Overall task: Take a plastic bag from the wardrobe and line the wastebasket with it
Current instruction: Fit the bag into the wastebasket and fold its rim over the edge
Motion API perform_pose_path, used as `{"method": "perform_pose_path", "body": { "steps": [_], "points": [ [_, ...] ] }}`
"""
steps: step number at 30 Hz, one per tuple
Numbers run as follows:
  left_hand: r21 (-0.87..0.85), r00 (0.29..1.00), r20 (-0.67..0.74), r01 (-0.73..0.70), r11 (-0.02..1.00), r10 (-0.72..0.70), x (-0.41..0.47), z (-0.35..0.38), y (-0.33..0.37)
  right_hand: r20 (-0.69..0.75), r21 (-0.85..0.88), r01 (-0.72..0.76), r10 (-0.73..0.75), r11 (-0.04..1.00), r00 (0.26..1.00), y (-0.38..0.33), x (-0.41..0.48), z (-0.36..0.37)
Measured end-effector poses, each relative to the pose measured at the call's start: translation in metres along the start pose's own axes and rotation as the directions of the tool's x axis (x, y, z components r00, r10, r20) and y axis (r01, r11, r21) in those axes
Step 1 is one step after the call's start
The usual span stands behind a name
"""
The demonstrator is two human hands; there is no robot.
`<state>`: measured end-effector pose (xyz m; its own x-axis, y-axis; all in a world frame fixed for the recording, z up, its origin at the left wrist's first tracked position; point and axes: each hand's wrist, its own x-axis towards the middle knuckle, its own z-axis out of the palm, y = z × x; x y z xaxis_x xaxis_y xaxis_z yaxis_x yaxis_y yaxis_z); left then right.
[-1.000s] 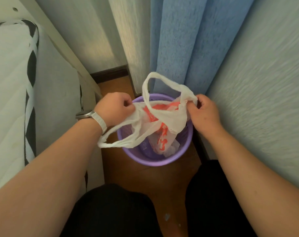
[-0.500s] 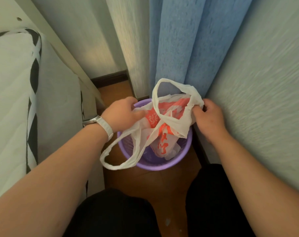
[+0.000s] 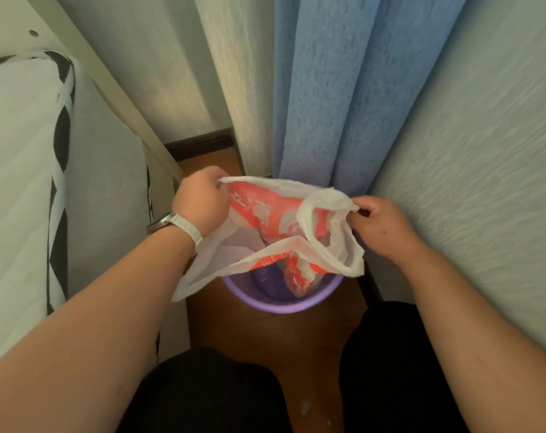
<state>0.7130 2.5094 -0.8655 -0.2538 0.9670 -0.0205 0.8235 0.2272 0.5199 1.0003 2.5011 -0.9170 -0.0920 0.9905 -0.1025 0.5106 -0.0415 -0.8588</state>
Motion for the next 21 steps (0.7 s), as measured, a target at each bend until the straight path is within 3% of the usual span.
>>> {"method": "perform_pose_path", "body": {
  "steps": [3,6,10,13,15,18,21],
  "points": [
    [-0.01,0.994,-0.094,0.055,0.998,-0.056,0.004,-0.008,-0.003,-0.036,-0.217,-0.025,0.017,0.976,0.999,0.008,0.002,-0.006],
    [0.086,0.997,-0.081,0.024,0.996,-0.017,0.001,-0.006,-0.003,0.005,-0.264,-0.054,0.058,0.963,0.998,0.009,0.001,-0.008],
    [0.122,0.999,0.003,-0.052,0.991,0.052,-0.007,0.002,0.0,-0.137,-0.003,-0.067,0.066,0.998,0.988,-0.018,-0.003,-0.013],
    [0.036,0.995,0.074,-0.074,0.997,0.071,-0.011,0.003,0.007,-0.303,0.105,0.106,-0.07,0.989,0.95,-0.067,-0.013,-0.015],
    [-0.031,0.99,0.117,-0.074,0.997,0.077,-0.013,0.003,0.012,-0.329,0.146,0.238,-0.18,0.96,0.927,-0.103,-0.023,-0.008],
    [-0.093,0.985,0.149,-0.077,0.993,0.09,-0.016,0.004,0.017,-0.151,0.117,0.346,-0.328,0.931,0.933,-0.135,-0.031,0.018],
    [-0.105,0.984,0.142,-0.094,0.99,0.108,-0.016,0.002,0.015,0.197,-0.14,0.404,-0.374,0.904,0.906,-0.119,-0.019,0.05]
  ]
}}
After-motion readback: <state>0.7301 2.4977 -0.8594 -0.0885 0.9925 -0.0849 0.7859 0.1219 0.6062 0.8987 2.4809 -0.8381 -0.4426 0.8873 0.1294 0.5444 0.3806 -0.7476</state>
